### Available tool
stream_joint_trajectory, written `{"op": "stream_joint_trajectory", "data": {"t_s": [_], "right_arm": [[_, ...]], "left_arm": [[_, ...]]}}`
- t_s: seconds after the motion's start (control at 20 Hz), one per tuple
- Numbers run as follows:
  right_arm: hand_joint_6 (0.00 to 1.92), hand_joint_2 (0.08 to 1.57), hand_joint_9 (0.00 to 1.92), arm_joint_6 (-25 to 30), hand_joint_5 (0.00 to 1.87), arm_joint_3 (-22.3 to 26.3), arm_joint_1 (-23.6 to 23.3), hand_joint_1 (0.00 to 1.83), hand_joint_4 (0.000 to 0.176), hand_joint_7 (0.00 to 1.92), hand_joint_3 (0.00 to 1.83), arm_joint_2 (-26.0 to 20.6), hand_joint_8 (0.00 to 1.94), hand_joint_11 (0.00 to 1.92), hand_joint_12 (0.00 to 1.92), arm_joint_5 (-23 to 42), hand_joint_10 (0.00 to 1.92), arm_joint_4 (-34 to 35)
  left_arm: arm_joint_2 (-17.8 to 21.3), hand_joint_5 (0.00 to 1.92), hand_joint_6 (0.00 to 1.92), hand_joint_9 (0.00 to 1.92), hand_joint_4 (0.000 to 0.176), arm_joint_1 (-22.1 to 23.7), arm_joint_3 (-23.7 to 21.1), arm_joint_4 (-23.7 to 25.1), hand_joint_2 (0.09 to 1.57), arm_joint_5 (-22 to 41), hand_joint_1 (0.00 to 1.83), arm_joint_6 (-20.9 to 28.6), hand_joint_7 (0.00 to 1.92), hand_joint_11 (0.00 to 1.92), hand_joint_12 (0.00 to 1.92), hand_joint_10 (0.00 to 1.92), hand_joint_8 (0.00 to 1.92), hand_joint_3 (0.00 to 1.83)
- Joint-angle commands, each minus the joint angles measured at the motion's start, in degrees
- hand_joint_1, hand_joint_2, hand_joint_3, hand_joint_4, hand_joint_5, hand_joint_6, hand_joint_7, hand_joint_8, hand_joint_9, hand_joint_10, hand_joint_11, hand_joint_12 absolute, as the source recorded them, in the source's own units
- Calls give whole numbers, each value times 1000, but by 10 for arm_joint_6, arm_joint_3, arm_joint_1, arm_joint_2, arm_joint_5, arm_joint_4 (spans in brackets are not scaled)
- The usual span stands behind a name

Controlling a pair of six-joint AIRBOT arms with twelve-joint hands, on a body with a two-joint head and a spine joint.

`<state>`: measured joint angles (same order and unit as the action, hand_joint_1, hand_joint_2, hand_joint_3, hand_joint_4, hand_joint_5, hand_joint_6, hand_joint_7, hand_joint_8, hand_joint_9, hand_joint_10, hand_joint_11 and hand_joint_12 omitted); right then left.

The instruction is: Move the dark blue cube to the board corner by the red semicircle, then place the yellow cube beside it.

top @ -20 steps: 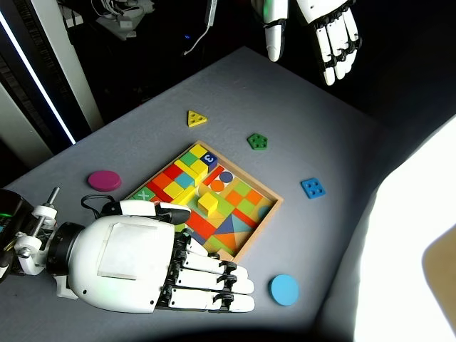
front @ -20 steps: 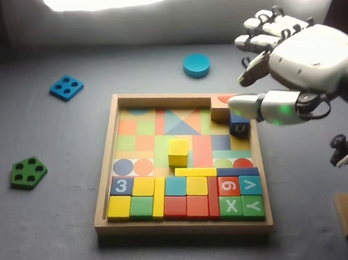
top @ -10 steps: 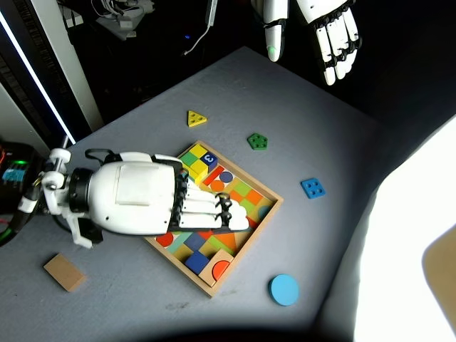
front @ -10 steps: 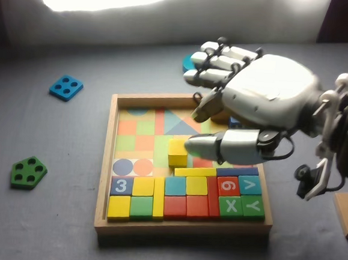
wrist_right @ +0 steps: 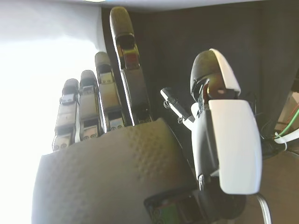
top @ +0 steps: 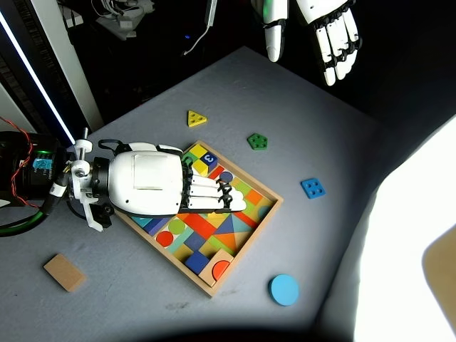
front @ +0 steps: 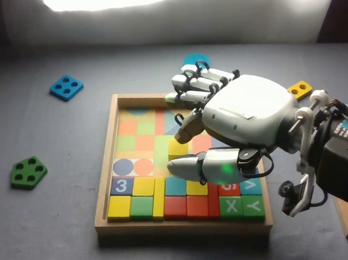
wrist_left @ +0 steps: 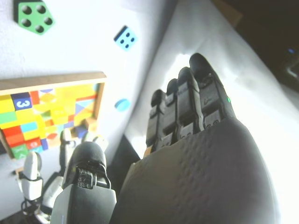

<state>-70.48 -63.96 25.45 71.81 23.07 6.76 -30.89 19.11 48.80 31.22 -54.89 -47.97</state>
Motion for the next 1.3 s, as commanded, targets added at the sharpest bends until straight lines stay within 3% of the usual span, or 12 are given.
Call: {"op": "stream_joint_trajectory", "data": {"t_s": [0.0, 0.75, 1.1, 1.25], "right_arm": [[17, 1192, 74, 1, 888, 1, -2, 45, 0, 285, 0, -1, 8, 27, 13, 56, 11, 3], [11, 1193, 60, 4, 892, -27, 5, 32, 0, 260, 0, 21, 0, 2, 2, 49, 2, 7], [0, 1201, 62, 11, 858, -35, 13, 17, 0, 269, 2, 23, 6, 10, 6, 29, 2, 9], [1, 1200, 63, 12, 859, -39, 13, 15, 0, 274, 1, 23, 6, 9, 9, 28, 3, 9]], "left_arm": [[2, 109, 0, 129, 16, 7, 1, 25, 1236, 41, 0, -1, 110, 0, 529, 0, 2, 0], [2, 119, 4, 121, 11, 8, 1, 25, 1246, 41, 0, -1, 111, 0, 497, 4, 3, 1], [2, 120, 3, 146, 11, 8, 1, 25, 1242, 41, 0, -1, 126, 0, 567, 8, 5, 0], [2, 117, 1, 119, 8, 8, 1, 25, 1244, 41, 0, -1, 114, 0, 505, 4, 2, 0]]}}
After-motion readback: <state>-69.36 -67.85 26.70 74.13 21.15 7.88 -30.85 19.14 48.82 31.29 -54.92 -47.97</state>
